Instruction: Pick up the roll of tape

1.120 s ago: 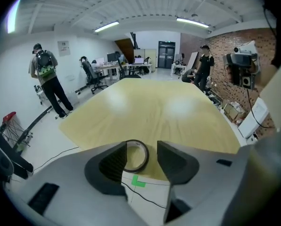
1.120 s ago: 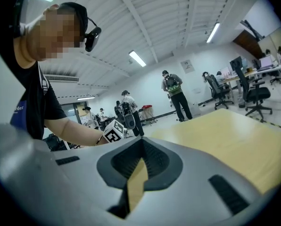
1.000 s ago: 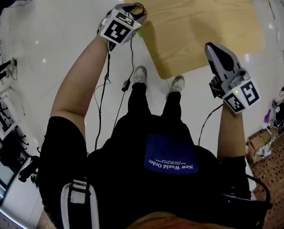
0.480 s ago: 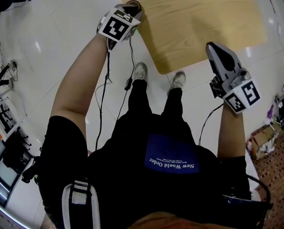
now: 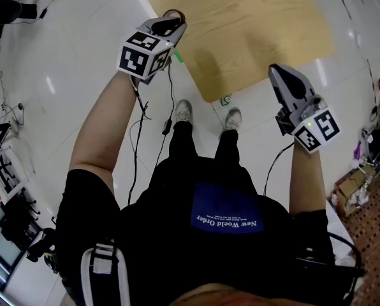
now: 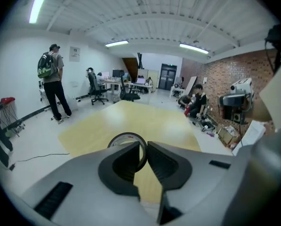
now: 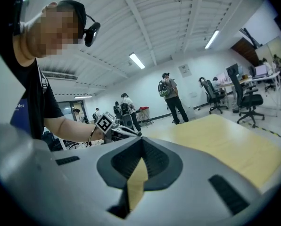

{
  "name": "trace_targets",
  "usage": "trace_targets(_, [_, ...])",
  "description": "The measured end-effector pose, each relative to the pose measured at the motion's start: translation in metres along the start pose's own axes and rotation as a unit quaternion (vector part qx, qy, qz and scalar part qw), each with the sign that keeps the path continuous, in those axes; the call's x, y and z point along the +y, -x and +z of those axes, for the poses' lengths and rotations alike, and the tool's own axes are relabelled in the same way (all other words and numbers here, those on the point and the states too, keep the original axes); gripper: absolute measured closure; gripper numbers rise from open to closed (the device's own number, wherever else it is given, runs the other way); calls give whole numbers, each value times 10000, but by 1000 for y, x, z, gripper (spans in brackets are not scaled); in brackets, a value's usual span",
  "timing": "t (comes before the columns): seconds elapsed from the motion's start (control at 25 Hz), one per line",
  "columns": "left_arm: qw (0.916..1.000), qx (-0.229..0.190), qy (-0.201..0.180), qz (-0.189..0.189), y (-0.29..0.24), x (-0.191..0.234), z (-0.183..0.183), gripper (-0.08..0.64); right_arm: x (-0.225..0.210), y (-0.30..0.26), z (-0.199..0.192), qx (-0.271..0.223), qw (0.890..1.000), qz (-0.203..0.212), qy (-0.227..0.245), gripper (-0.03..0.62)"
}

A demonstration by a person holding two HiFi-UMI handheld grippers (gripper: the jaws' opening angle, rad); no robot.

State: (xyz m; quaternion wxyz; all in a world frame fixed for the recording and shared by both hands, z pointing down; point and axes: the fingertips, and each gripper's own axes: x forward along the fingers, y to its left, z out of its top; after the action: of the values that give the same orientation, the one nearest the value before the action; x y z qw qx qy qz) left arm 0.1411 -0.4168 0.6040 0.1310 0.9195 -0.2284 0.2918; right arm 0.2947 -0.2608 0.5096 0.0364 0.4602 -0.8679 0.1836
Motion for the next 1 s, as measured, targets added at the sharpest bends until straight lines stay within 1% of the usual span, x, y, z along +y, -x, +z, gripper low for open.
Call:
trace_targets(0.08, [9982, -451, 319, -245, 21, -23, 18, 497, 5, 9, 11, -39, 9999, -39, 89, 607])
trace_targets(0.16, [9935, -828, 621, -467, 44, -46, 31, 497, 12, 19, 22, -84, 9998, -63, 163, 607])
trace_targets(0.24, [9897, -1081, 708, -615, 65, -61, 45, 497, 18, 25, 36, -159, 9994, -83, 298, 607])
trace_targets(0.36, [9850, -1382, 636, -818, 100, -81, 77, 497, 30, 33, 65, -239, 9983, -86, 533, 607])
trace_targets(0.48, [9798, -1659, 492, -1008, 142, -112, 109, 497, 45, 52, 90, -296, 9978, -94, 594, 607])
trace_targets(0.64, [9699, -2057, 334, -1261, 192, -144, 147, 497, 65, 74, 124, -417, 9963, -111, 746, 607])
trace_targets(0.84, [9559, -2493, 311, -1524, 243, -181, 169, 497, 97, 105, 157, -559, 9935, -69, 993, 607])
trace_targets(1.0, [9470, -2745, 213, -1655, 266, -200, 183, 497, 111, 125, 178, -709, 9918, -100, 1058, 607])
